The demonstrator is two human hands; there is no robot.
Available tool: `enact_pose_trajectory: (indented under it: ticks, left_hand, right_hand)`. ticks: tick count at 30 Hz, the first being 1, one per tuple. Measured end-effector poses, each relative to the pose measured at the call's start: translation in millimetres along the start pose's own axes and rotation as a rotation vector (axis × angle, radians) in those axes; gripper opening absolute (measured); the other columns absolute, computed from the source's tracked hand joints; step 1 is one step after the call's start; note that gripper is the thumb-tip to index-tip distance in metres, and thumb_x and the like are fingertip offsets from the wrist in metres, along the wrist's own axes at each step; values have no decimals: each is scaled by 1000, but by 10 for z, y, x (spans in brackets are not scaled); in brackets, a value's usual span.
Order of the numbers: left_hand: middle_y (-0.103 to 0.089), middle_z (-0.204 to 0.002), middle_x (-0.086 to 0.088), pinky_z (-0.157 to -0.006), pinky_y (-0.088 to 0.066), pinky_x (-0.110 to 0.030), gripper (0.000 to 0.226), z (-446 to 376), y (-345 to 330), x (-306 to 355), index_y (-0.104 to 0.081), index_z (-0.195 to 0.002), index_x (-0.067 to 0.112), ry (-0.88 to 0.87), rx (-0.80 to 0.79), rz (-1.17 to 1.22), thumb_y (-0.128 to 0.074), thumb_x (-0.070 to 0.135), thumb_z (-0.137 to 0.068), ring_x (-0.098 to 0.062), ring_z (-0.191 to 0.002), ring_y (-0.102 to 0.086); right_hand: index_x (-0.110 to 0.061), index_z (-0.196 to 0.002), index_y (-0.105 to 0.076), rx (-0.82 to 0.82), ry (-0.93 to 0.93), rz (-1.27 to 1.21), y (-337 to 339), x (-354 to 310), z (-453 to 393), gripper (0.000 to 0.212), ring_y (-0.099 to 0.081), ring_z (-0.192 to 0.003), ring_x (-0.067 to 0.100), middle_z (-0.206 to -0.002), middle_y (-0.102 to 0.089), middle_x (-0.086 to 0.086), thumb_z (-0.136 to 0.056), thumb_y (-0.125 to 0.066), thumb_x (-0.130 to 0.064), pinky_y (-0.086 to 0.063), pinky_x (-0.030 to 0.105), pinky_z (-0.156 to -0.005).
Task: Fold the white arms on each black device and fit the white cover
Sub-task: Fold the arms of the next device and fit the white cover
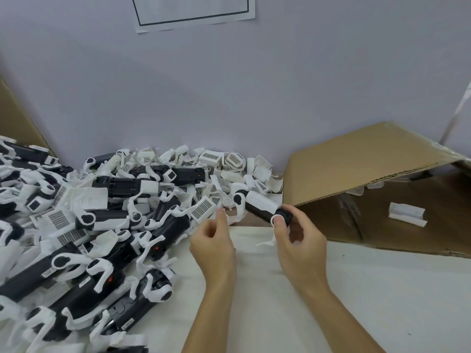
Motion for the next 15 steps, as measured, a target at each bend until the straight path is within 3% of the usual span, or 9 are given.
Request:
enact_pose_trajectory:
  ticks: [2, 3, 6, 9, 13, 15]
  left_hand:
    - [-61, -83, 5, -81, -56, -52, 24, -34, 24, 32, -60, -87, 16, -18, 0, 14, -66, 38, -93, -17, -78, -59]
    - [-64, -96, 8, -85, -57, -46, 17, -39, -35, 10, -61, -100, 24, 25, -75, 76, -66, 39, -93, -14, -90, -63]
    - [-70, -97, 20, -79, -60, -32, 39, -32, -221, -98, -61, -127, 28, 147, -272, 202, -65, 41, -90, -4, -97, -67]
    - [-72, -95, 21, -74, -59, -30, 42, -36, -204, -111, -59, -133, 25, 133, -270, 183, -67, 34, -92, -5, -100, -68]
    - [-73, -95, 17, -82, -57, -33, 35, -48, -212, -108, -59, -132, 22, 156, -261, 213, -61, 27, -98, -10, -100, -67]
    - [-72, -94, 20, -87, -53, -36, 31, -39, -235, -92, -61, -130, 27, 163, -288, 224, -58, 30, -99, 0, -91, -66]
  right_hand:
    - [-37, -102, -69, -36, -16, -26, -34, 14, 0, 21, -65, -85, 6, -89, -70, -18, -85, -59, -43, -47, 11, -70]
    - [-40, -98, -68, -65, -23, -32, -61, 16, 2, 15, -65, -85, 6, -88, -71, -19, -86, -59, -41, -48, 12, -70]
    - [-40, -94, -68, -151, -47, -28, -139, 28, 25, 15, -66, -84, 10, -88, -71, -17, -85, -56, -42, -50, 15, -66]
    - [-40, -97, -68, -171, -38, -25, -156, 14, 33, 17, -66, -84, 10, -88, -70, -18, -85, -56, -43, -48, 14, -65]
    - [-38, -104, -67, -188, 12, 3, -156, -35, 48, 20, -66, -94, 11, -94, -71, -18, -86, -60, -42, -48, 14, -73]
    - [-31, -113, -67, -196, 121, 49, -148, -132, 70, 27, -64, -103, 12, -106, -70, -14, -87, -64, -39, -48, 17, -80]
Point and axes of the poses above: each hand's wrist, its own z-axis away from the middle knuckle, its own y-axis out of the back of the hand, x = y × z, the point moved 9 cm from there along -z, towards the middle knuckle
